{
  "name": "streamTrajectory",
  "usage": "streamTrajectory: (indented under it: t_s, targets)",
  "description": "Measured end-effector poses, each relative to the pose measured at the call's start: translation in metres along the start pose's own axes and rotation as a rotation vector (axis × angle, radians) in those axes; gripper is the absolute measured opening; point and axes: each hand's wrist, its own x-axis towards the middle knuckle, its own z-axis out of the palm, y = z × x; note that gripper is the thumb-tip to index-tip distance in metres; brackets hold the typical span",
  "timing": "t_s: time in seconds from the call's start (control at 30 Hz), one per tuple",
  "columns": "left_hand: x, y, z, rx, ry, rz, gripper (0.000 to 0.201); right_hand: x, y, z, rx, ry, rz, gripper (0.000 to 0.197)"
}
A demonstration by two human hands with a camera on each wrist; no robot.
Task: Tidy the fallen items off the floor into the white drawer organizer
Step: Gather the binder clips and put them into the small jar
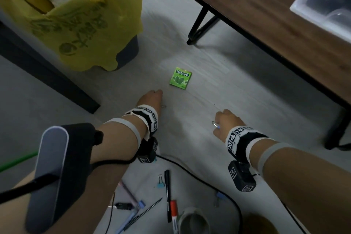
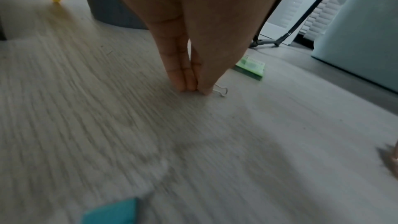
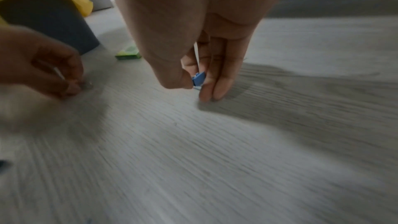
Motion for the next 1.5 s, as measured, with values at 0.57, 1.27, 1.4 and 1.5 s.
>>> streamTrajectory:
  t_s: [0.57,1.27,1.4,1.5]
  targets:
    - [-0.199,0.069,-0.071,-0.953,-0.451,-0.340,0.034,-0.194,-0.034,-0.050,0.372,-0.142,0.078,0.026]
    - [-0.240,0.021,0.108,-0.449,-0.229,-0.377,0.048,-0.217,-0.009,0.185,0.116,-0.206,-0.104,0.038]
    - [-0.228,0.019,0.111,-0.418,-0.191,-0.309,0.040,-0.213,-0.007,0.187,0.107,-0.202,-0.134,0.023]
    - [-0.218,0.022,0.113,-0.346,-0.203,-0.218,0.036,-0.213,0.001,0.172,0.077,-0.179,-0.170,0.014]
